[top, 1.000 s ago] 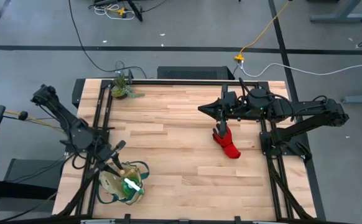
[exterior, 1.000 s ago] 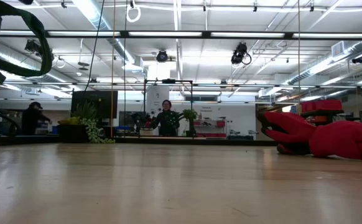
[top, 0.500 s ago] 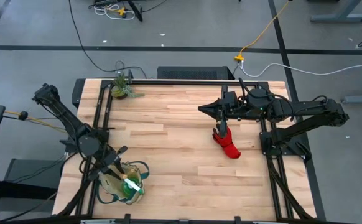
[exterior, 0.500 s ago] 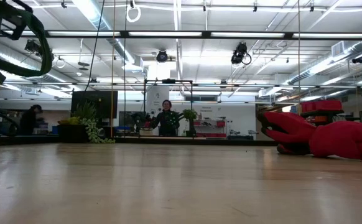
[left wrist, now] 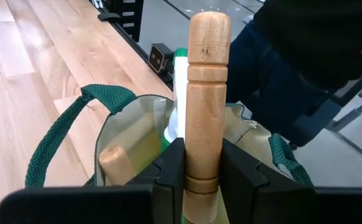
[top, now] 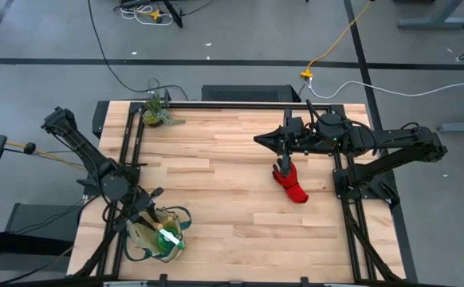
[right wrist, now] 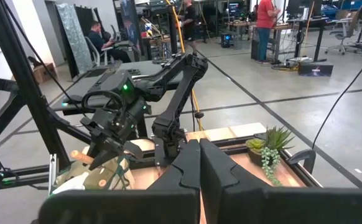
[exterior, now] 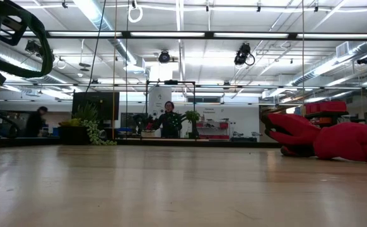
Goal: Pick & Place Garden tools in Gardening bag
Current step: Put the brown hand rake into the white gardening bag, then put the red gloves into the white gardening bag
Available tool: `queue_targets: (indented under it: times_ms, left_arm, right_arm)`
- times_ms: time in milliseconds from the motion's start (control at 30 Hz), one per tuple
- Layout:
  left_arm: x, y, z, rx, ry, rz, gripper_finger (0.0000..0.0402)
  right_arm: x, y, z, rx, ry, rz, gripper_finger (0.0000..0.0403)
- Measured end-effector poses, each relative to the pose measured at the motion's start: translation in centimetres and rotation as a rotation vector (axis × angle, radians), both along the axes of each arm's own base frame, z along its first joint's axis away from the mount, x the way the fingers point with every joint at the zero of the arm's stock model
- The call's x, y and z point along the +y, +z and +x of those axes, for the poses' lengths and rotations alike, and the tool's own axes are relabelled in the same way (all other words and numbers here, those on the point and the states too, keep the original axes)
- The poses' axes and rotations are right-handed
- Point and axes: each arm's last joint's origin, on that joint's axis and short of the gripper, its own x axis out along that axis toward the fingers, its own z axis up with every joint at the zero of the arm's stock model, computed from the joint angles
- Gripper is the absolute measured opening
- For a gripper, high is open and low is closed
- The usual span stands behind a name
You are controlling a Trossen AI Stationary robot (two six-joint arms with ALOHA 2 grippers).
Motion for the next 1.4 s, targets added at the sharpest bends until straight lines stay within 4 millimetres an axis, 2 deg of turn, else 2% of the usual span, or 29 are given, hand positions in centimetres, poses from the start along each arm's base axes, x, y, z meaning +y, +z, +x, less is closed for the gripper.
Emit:
queue_targets:
  times_ms: [567,1067,1400]
  left_arm:
    - [0.01,-0.04,0.03,0.025,0.021,-0.022,0.0095]
    - [0.14,-0.31,0.0,0.063,0.06,-0.019,0.0167]
    - [0.14,-0.31,0.0,0.063,0.06,-0.019,0.016]
  right_arm:
    - [0.01,0.0,0.0,0.0,0.0,0.0,0.0]
    - [0.0,-0.01,0.0,0.001,0.0,0.0,0.0]
    - [0.01,-0.01,0.0,0.001,0.001,0.0,0.0]
